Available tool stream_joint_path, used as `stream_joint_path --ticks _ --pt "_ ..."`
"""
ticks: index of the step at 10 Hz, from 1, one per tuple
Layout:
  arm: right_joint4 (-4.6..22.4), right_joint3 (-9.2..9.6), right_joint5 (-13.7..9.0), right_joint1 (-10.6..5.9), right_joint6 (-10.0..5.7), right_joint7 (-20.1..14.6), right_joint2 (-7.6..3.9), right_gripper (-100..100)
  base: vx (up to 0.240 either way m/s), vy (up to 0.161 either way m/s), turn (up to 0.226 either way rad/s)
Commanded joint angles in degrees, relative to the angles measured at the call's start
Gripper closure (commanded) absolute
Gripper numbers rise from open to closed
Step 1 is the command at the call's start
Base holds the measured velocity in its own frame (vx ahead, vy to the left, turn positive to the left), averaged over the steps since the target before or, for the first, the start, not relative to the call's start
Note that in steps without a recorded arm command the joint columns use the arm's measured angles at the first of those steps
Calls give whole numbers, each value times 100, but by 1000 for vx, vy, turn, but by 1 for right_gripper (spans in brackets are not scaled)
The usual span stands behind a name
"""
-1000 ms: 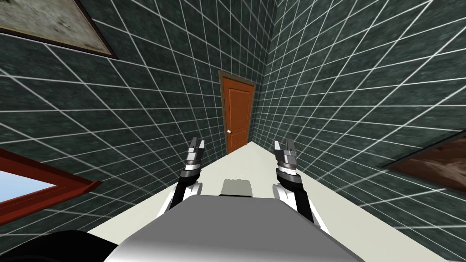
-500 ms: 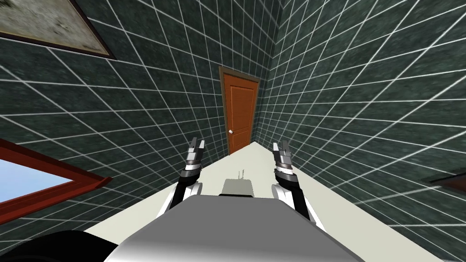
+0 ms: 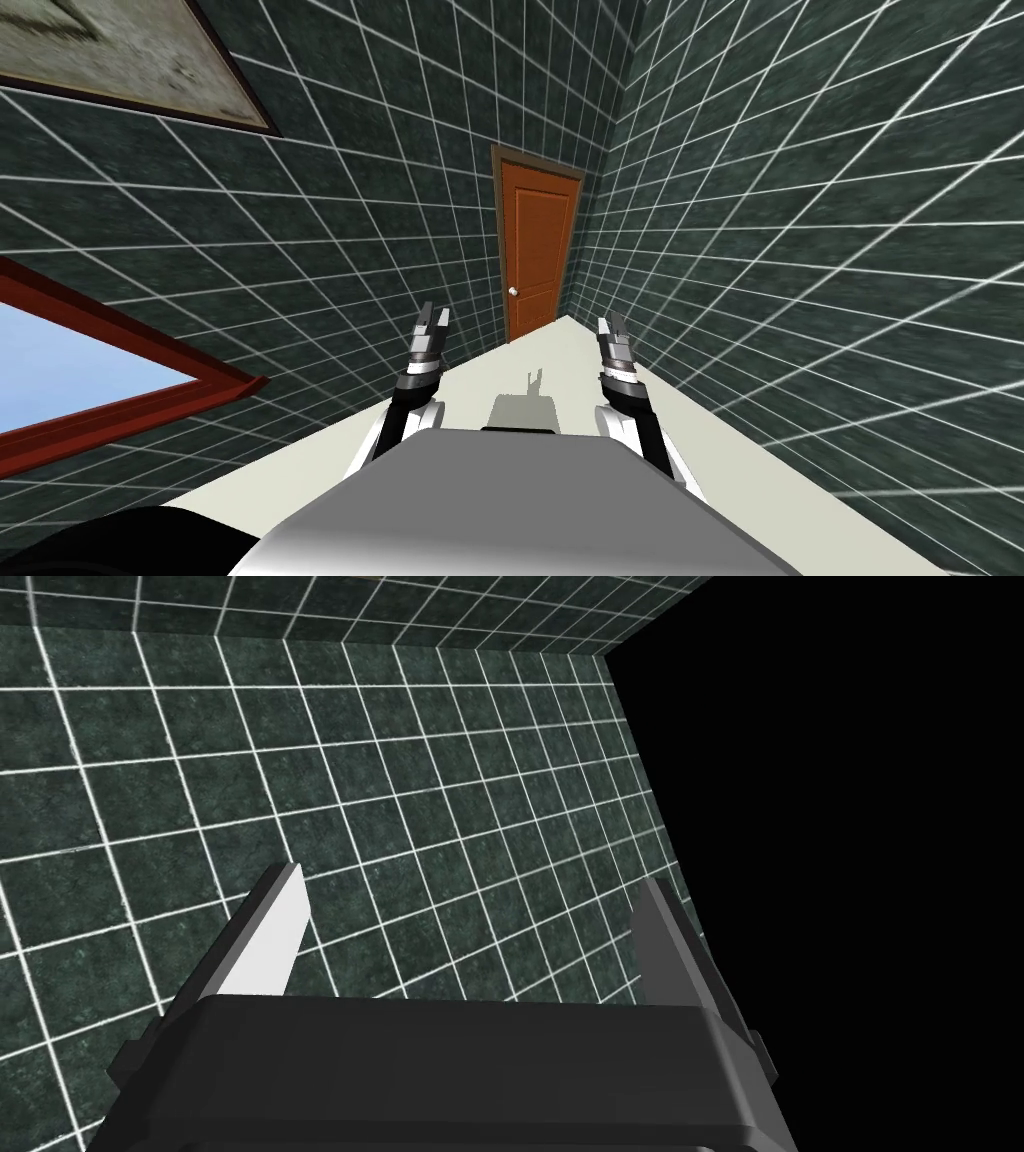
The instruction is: Pull the door open
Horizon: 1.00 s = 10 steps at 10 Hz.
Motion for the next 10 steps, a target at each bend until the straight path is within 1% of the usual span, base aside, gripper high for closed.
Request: stream_joint_path --ticks 1,10 --pt "166 -16 -44 -51 -17 216 -39 -100 82 -18 128" --pt "1253 -48 -300 -361 -153 1612 -190 -100 90 -27 149"
